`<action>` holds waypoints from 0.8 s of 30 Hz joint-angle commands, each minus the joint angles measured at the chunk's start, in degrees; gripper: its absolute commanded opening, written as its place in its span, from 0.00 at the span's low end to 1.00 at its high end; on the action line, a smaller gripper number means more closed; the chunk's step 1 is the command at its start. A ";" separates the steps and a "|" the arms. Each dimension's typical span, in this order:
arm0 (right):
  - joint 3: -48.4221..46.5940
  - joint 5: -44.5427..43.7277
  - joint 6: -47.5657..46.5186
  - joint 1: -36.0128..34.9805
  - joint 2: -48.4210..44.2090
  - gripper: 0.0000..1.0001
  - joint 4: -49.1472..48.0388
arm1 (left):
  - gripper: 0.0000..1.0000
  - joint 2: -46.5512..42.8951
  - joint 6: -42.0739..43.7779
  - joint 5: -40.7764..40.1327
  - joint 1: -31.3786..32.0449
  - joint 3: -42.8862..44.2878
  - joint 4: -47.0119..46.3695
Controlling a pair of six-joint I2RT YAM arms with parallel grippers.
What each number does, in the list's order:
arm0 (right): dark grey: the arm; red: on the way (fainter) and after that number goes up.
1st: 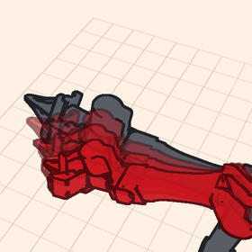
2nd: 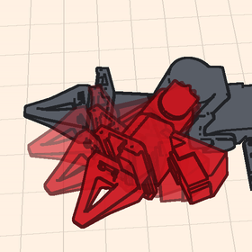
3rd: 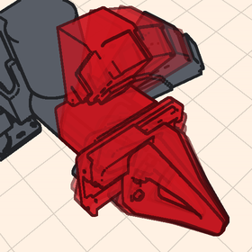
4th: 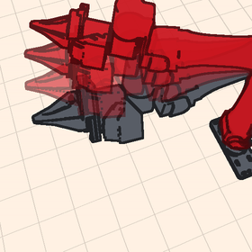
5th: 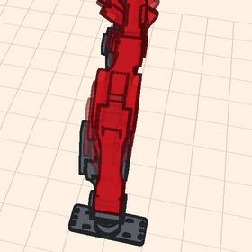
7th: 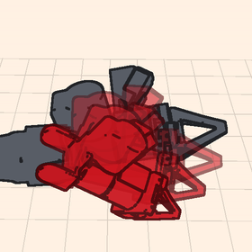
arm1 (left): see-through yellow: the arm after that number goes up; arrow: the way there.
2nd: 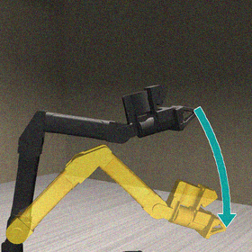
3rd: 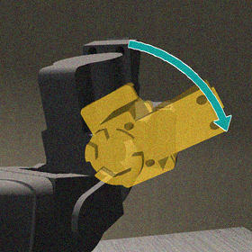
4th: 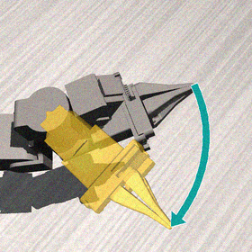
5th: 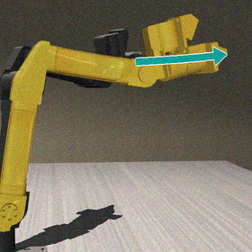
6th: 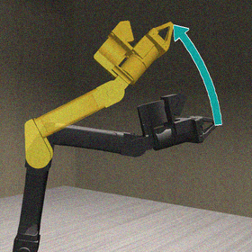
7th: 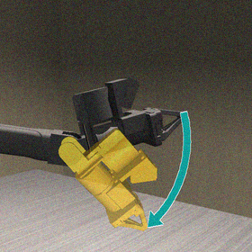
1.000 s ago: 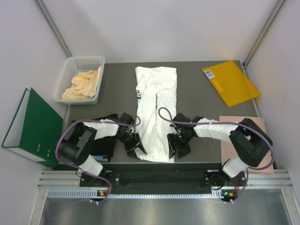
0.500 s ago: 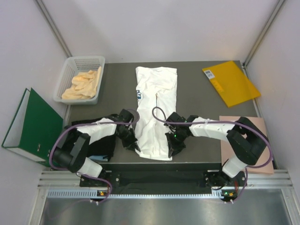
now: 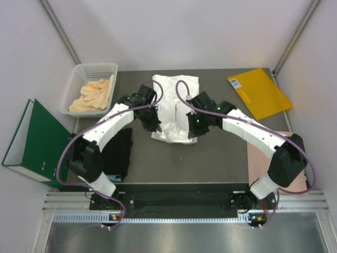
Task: Fold and stack the t-shirts
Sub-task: Fold the folded rectangular tshirt in 1/3 of the way
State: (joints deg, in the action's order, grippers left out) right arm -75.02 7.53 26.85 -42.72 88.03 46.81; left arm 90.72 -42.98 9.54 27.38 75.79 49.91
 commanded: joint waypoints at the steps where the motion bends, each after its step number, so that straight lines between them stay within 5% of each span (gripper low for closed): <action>1: -5.74 -2.61 -6.02 6.67 5.13 0.00 1.10 | 0.00 6.74 2.29 -0.59 -1.62 8.66 2.91; 14: -22.76 7.50 -14.28 17.14 25.14 0.02 -10.25 | 0.01 30.54 2.55 6.54 -9.09 30.37 4.66; 16: -27.34 6.71 -14.72 18.02 29.02 0.03 -8.50 | 0.44 33.11 1.94 7.42 -10.40 33.80 6.06; 17: -31.28 6.01 -14.72 18.37 32.00 0.04 -7.79 | 0.78 34.95 1.50 7.60 -10.76 34.77 6.95; 18: -32.54 3.66 -14.46 18.63 32.90 0.09 -8.04 | 0.99 35.49 1.15 7.77 -11.11 36.52 7.22; 19: -33.42 1.81 -14.11 18.99 33.34 0.14 -8.31 | 0.99 35.84 1.32 8.03 -11.64 37.14 6.78; 20: -33.61 -0.56 -13.93 18.99 32.39 0.29 -8.92 | 0.99 35.24 1.67 8.39 -11.82 37.24 5.91; 21: -32.48 -4.68 -14.02 18.73 30.99 0.56 -12.41 | 0.99 34.62 2.46 8.48 -11.91 37.15 5.03; 24: -25.89 -9.44 -15.95 17.94 23.35 0.94 -19.80 | 0.99 31.02 4.56 8.74 -12.26 34.87 0.90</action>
State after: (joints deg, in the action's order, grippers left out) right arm -103.96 7.01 13.32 -24.82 121.45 37.17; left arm 127.33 -41.04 16.62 15.44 109.73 54.50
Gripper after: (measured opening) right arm 0.718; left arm 0.987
